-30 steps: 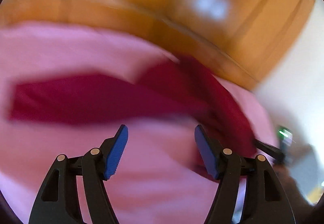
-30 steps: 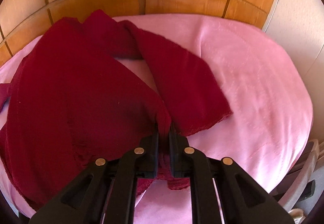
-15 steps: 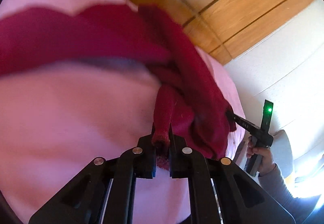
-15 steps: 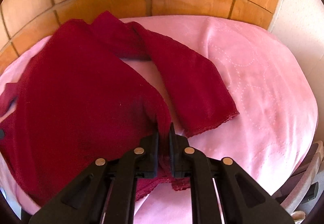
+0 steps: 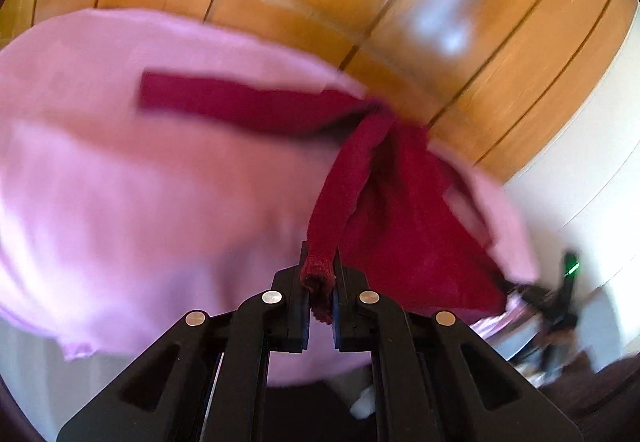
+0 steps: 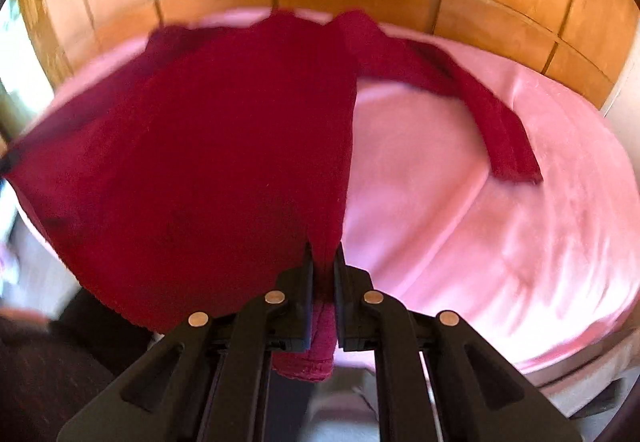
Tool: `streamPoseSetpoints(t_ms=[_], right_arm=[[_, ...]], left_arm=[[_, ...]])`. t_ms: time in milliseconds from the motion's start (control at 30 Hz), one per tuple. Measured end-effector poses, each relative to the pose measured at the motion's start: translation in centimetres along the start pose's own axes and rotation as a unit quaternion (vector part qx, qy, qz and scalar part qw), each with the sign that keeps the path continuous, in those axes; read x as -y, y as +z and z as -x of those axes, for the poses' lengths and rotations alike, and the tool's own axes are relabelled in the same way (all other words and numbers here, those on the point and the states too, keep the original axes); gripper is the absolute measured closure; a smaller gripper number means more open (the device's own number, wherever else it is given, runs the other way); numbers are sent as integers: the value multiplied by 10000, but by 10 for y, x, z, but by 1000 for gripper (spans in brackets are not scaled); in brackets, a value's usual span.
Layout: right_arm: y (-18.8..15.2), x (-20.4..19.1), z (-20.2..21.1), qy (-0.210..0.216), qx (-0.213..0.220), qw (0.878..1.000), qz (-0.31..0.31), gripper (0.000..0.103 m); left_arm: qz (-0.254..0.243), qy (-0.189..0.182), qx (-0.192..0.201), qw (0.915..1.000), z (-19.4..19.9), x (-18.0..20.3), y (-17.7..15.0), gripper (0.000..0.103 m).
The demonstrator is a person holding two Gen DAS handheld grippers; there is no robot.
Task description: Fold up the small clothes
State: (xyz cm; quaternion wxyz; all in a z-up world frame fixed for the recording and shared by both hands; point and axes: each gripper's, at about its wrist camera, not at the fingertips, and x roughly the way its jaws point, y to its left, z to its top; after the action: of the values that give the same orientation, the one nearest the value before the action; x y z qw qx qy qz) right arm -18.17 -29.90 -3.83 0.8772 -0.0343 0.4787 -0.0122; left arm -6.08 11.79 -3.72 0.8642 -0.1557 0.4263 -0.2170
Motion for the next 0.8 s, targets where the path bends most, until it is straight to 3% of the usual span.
streamPoseSetpoints(t_ms=[100, 200, 300, 333, 367, 400, 467, 567, 800], right_arm=[[-20, 5, -9, -505, -348, 9980, 163, 96], [-25, 10, -12, -644, -569, 9959, 287, 96], [-20, 12, -10, -696, -521, 9960, 220, 92], [-16, 15, -6, -785, -431, 9958, 189, 83], [-10, 18, -2, -923, -314, 9951, 149, 56], [-5, 19, 2, -1030, -189, 9944, 115, 43], [12, 27, 11, -1187, 105, 9929, -18, 42], [40, 24, 19, -931, 485, 9942, -235, 33], [95, -54, -34, 176, 660, 9976, 97, 31]], left_arm=[[-61, 70, -629, 9980, -31, 5, -25, 96], [124, -100, -773, 9969, -47, 1, -30, 94], [600, -258, -368, 9972, -39, -16, -12, 54], [738, -204, -170, 9969, -35, -24, -3, 41], [889, -100, 63, 9960, -29, -35, 7, 40], [967, -43, 154, 9952, -26, -40, 15, 40], [1154, 259, 374, 9923, -24, -58, 32, 36], [1487, 854, 715, 9826, -31, -91, 63, 30], [1812, 1314, 721, 9719, -77, -142, 128, 29]])
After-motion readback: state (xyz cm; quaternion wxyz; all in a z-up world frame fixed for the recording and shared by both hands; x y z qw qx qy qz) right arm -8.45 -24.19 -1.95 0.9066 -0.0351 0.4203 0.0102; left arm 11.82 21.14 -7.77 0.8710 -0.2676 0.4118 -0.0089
